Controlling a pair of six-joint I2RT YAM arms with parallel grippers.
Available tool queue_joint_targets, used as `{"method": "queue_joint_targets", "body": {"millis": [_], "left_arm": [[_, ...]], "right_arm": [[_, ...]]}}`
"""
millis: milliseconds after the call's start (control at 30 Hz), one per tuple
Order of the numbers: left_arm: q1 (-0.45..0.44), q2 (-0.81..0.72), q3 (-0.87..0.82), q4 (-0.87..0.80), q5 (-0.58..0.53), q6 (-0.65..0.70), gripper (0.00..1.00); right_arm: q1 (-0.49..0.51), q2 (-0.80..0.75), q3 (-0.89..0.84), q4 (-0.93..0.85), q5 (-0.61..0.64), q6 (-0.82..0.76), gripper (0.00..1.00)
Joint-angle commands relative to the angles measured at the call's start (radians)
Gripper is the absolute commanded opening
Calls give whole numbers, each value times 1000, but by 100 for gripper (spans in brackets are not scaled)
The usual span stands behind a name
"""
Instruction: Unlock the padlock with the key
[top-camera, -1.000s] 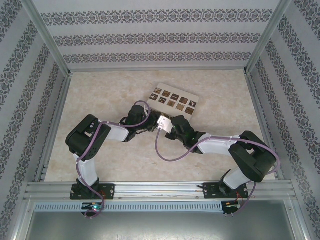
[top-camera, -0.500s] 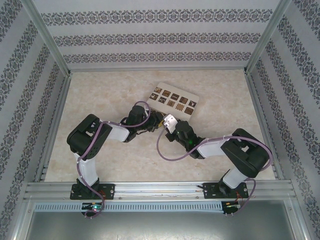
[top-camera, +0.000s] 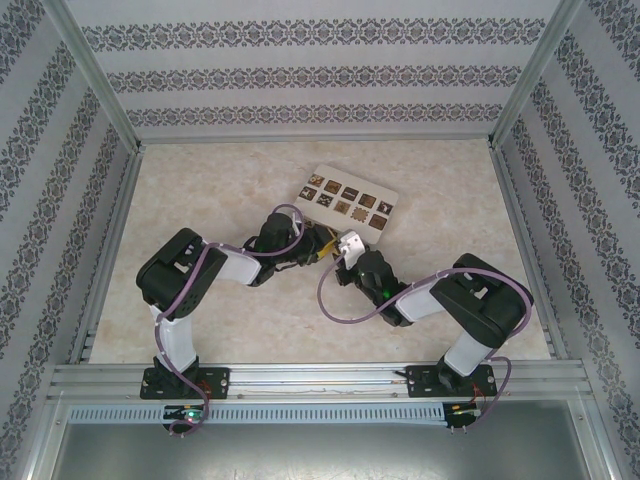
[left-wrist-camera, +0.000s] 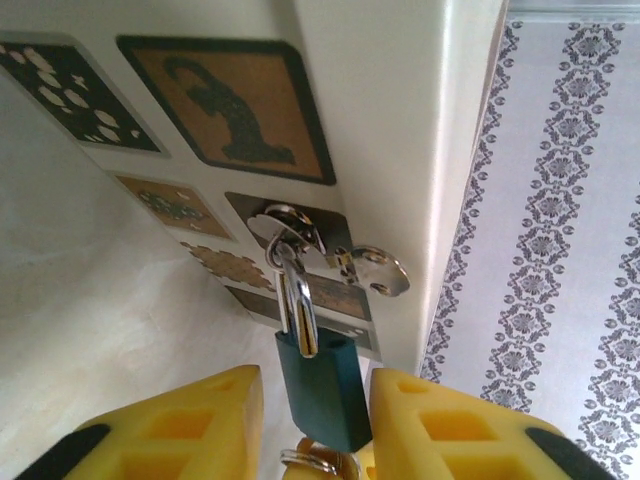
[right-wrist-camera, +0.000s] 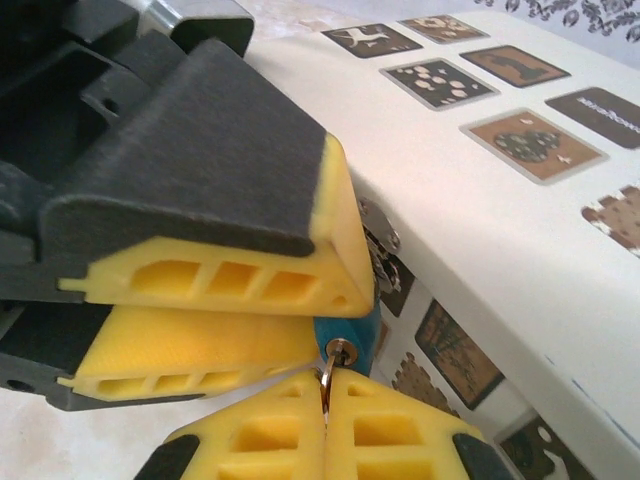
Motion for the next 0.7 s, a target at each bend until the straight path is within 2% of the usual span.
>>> {"method": "queue_joint_targets", "body": {"millis": [0, 333, 667], "left_arm": [[-3, -46, -10, -12, 1, 49, 36], [23, -184, -53, -128, -49, 161, 43], [36, -409, -12, -454, -185, 460, 46]], "right_arm": [[-5, 6, -33, 57, 43, 62, 0], [-5, -57, -127, 98, 34, 207, 0], [-48, -150, -195, 95, -44, 457, 0]]}}
